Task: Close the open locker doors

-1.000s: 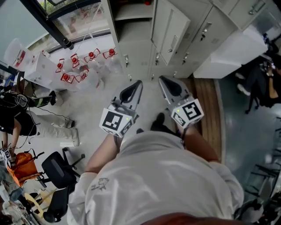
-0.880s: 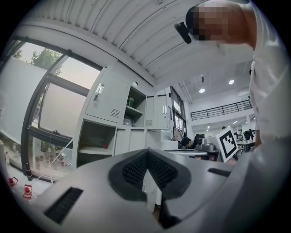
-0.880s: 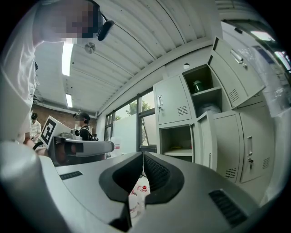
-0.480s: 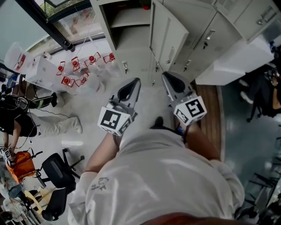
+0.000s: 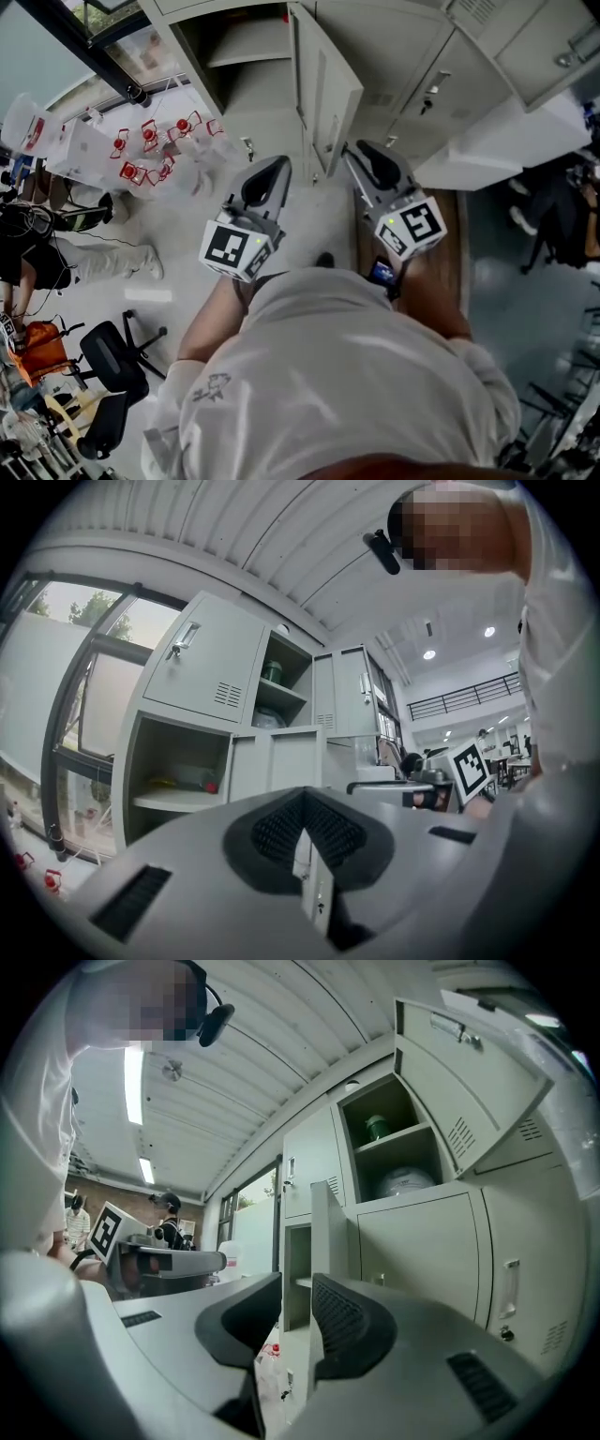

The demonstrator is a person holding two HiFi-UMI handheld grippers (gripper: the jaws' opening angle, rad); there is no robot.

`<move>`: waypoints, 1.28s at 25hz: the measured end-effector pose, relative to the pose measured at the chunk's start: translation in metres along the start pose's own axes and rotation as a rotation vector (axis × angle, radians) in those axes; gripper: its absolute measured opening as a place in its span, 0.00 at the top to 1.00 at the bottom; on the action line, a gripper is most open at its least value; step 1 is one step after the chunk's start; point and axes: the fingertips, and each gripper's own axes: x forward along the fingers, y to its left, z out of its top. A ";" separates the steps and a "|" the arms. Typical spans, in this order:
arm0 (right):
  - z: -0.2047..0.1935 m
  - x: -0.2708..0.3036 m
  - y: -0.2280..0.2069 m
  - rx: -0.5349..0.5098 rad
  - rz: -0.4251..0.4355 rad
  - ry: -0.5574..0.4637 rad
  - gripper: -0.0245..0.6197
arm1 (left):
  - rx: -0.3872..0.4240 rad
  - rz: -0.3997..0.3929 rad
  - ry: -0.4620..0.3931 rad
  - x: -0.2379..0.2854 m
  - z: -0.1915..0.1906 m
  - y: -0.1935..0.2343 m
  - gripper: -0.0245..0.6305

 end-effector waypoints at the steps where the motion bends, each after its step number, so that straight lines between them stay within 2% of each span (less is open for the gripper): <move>1: -0.001 0.002 -0.006 -0.004 0.014 0.000 0.83 | 0.000 0.010 0.004 0.005 -0.002 0.000 0.97; 11: -0.009 0.027 -0.025 -0.014 0.132 0.040 0.83 | -0.004 0.072 0.050 0.025 -0.017 0.004 0.97; 14: -0.010 0.035 -0.026 0.008 0.144 0.057 0.83 | -0.004 0.079 0.052 0.028 -0.018 0.007 0.97; 18: -0.012 0.041 -0.028 -0.016 0.159 0.048 0.83 | -0.005 0.093 0.051 0.028 -0.017 0.013 0.97; 32: -0.009 0.065 0.008 0.018 0.239 0.074 0.78 | -0.016 0.148 0.056 0.018 -0.020 0.048 0.97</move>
